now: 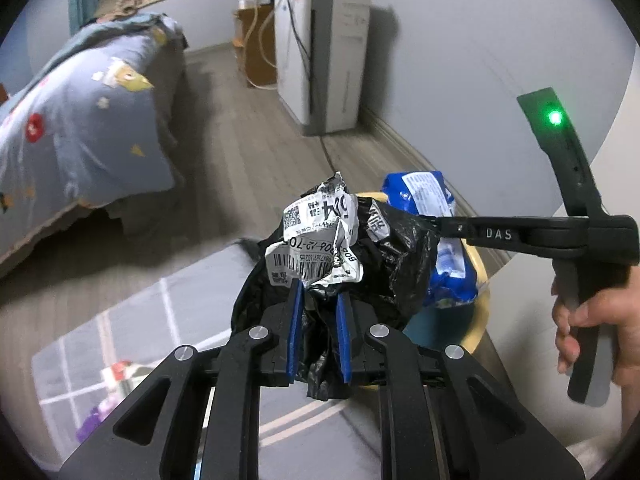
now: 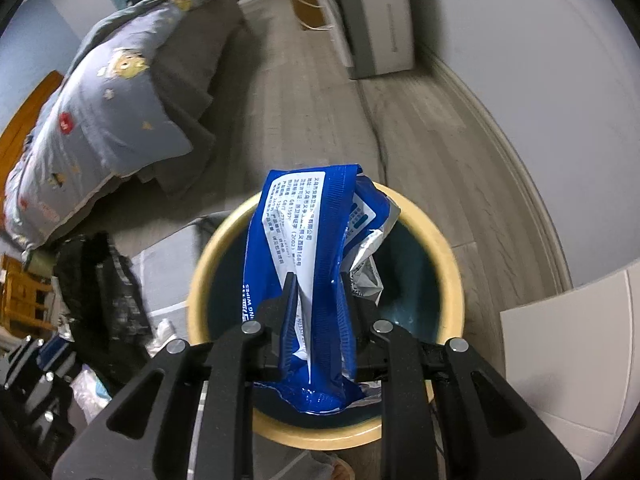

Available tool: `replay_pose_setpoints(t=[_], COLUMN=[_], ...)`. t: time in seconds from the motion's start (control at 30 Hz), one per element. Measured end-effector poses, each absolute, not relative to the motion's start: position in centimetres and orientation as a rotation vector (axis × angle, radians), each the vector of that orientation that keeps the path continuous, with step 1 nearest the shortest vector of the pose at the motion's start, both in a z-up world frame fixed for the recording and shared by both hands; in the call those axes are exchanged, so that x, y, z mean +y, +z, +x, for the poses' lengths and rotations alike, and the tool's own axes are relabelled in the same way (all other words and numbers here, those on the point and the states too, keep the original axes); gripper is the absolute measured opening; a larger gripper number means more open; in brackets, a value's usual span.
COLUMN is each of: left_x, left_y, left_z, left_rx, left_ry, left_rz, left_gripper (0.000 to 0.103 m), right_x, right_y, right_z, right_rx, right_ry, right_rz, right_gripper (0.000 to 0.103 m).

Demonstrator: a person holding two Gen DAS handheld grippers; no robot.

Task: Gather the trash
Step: 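Carry the blue packet and black bag over the bin with both tools, then open both tools to drop the items into the bin and withdraw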

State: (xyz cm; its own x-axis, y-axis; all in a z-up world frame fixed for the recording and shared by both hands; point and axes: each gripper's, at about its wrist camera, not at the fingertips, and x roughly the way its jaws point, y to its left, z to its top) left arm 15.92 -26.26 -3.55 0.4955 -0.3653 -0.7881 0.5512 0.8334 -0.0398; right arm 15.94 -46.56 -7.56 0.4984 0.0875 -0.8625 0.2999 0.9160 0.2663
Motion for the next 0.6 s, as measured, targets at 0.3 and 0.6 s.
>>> replay_pose_setpoints(t=[0.3, 0.6], left_x=[-28.5, -27.3], left_y=[-5.3, -5.0], left_z=[16.9, 16.8], left_rx=[0.9, 0.863], left_ry=[-0.606, -0.621], left_rz=[0.21, 0.159], left_gripper=[0.034, 0.068], right_x=[-47.8, -47.9], right_y=[-8.3, -8.1], right_z=[16.1, 16.1], right_rx=[1.051, 1.037], right_ry=[-0.155, -0.193], right_rz=[0.454, 0.451], right_gripper=[0.042, 0.077])
